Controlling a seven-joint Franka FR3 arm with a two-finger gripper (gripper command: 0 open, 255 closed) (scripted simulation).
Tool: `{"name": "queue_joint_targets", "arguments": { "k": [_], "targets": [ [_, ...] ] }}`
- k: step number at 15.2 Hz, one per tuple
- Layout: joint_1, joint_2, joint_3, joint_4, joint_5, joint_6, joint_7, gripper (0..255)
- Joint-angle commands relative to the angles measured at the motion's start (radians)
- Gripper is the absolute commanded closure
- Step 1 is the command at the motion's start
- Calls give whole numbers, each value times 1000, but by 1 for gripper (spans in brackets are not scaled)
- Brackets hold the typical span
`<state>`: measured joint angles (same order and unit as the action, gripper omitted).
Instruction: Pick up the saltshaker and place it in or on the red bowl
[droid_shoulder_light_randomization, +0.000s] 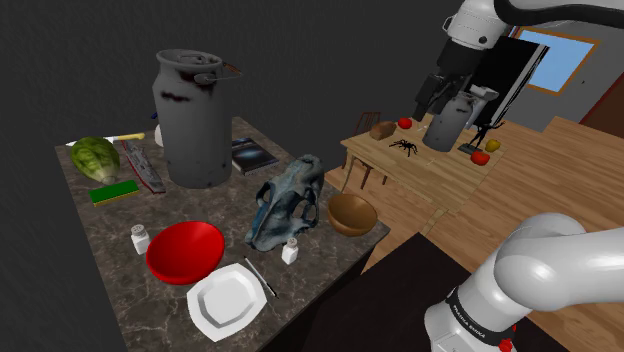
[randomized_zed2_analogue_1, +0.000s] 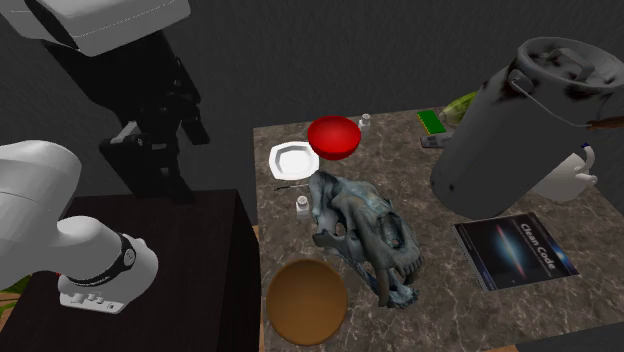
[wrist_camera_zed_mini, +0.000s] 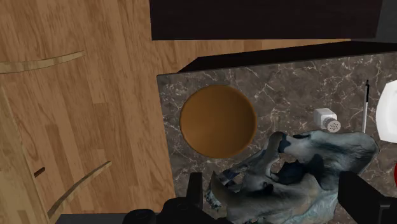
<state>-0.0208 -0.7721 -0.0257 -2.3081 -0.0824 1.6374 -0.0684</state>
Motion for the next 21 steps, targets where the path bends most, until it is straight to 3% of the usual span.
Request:
{"name": "queue_joint_targets", "arguments": {
  "k": [1,11,21],
  "targets": [
    [0,0,0,0,0,0,0,0],
    [44,159,47,-174,67,282,69,0],
    [96,441,99,-234,133,578,120,0]
  ]
}}
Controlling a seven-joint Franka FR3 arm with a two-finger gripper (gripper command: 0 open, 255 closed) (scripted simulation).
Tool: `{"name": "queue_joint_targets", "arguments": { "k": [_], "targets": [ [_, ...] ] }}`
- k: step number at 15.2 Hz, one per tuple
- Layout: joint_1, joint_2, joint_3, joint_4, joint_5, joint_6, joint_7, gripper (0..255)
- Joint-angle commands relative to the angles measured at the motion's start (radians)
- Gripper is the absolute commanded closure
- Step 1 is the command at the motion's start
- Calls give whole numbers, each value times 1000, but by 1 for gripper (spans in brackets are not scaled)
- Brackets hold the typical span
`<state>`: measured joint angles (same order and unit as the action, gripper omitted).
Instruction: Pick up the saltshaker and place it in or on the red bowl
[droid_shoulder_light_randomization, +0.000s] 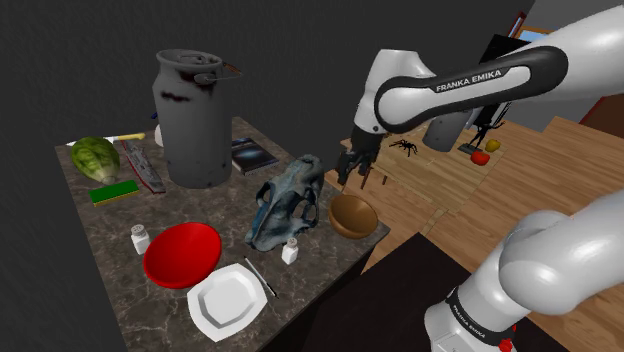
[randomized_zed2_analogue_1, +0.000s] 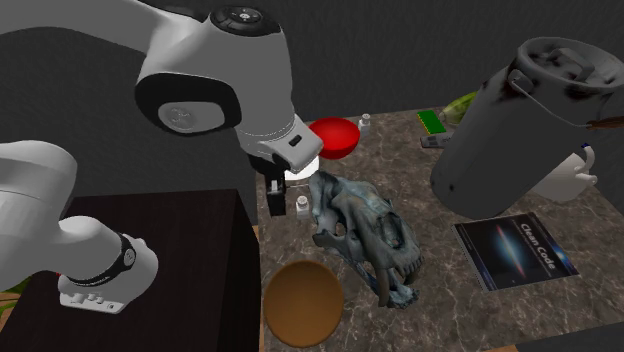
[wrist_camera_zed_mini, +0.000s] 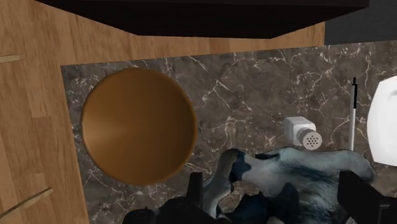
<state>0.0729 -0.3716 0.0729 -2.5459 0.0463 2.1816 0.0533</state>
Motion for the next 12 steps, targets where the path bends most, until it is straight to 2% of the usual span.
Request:
{"name": "queue_joint_targets", "arguments": {
  "k": [1,12],
  "targets": [
    [7,75,6,5,11,63,3,0],
    [62,484,62,98,65,337,42,0]
  ]
}}
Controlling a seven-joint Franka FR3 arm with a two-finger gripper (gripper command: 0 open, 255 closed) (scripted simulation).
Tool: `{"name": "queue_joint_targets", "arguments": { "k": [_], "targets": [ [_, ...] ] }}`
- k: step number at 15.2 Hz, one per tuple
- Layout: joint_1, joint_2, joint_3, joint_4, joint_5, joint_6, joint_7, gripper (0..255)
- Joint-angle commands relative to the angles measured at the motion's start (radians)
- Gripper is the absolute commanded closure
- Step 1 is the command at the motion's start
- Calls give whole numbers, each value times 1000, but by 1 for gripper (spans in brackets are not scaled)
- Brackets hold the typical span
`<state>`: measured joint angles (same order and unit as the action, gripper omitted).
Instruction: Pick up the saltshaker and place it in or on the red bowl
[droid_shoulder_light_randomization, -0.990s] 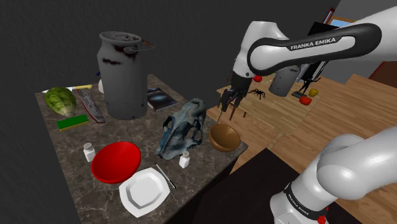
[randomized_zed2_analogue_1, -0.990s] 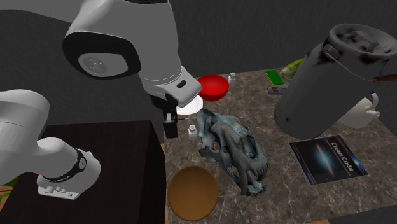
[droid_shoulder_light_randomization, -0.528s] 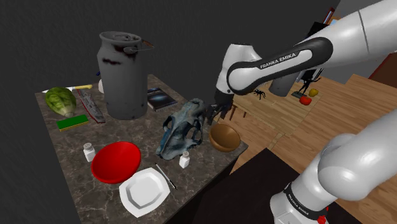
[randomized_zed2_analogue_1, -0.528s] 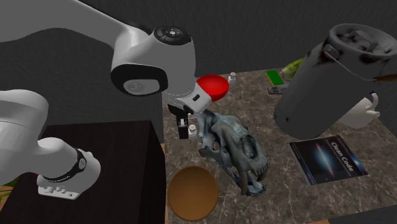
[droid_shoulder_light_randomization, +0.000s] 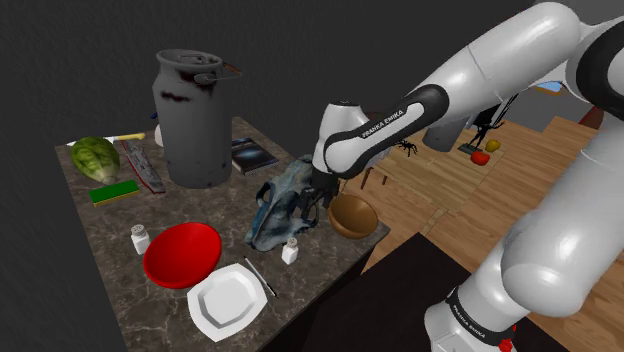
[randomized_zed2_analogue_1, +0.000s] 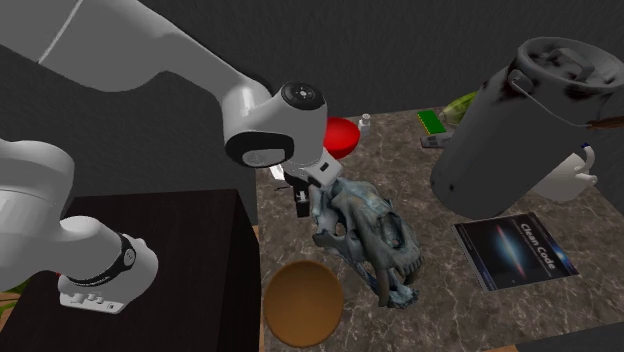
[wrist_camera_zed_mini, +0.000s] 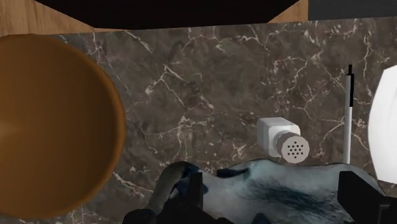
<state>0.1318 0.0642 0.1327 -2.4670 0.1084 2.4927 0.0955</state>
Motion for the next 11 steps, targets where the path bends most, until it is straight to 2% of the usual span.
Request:
{"name": "queue_joint_targets", "arguments": {
  "k": [1,8,11],
  "targets": [
    [8,87,7,35,5,45,4,0],
    [47,359,31,175,15,154,28,0],
    [52,393,30,184,14,179,29,0]
  ]
}}
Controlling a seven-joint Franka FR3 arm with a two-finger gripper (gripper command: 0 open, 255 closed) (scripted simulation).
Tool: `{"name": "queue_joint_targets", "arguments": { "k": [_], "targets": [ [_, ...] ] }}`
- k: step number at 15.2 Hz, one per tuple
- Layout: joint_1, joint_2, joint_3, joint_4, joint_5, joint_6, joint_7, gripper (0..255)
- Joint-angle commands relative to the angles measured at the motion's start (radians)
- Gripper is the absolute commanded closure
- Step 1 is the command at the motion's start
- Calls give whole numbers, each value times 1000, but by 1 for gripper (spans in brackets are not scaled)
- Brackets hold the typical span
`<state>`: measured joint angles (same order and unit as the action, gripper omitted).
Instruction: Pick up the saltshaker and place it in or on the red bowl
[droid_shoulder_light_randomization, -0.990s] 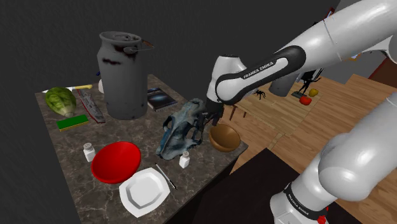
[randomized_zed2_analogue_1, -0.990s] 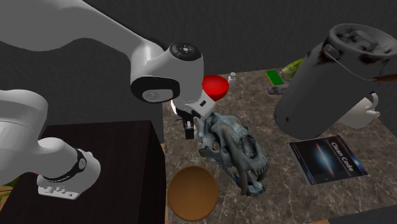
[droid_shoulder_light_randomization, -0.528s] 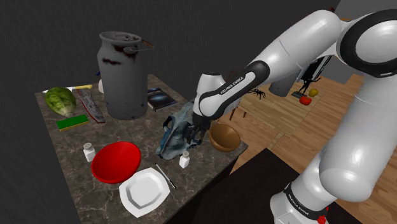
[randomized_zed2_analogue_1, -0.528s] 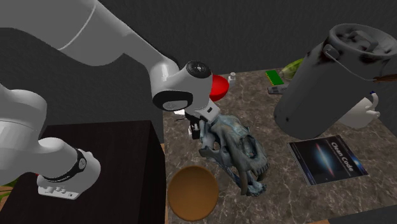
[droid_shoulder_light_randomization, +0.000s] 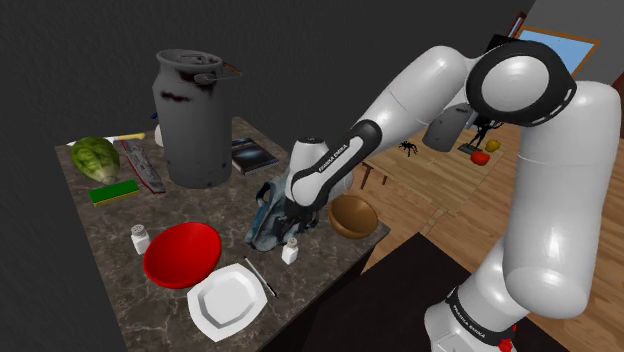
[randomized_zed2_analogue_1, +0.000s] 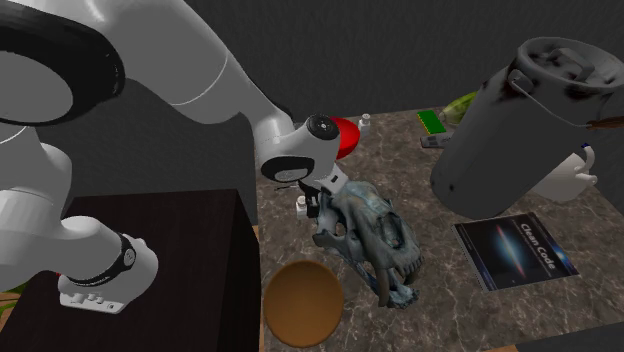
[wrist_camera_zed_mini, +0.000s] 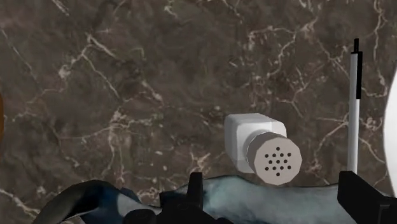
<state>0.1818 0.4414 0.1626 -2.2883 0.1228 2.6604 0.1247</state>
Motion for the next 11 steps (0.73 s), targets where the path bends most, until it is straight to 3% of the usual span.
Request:
{"name": "queue_joint_targets", "arguments": {
  "k": [1,5,11],
  "targets": [
    [4,29,-1,7,-1,22,1,0],
    [12,90,-4,19,-5,71,3,0],
    [13,90,-4,19,-4,71,3,0]
  ]
}}
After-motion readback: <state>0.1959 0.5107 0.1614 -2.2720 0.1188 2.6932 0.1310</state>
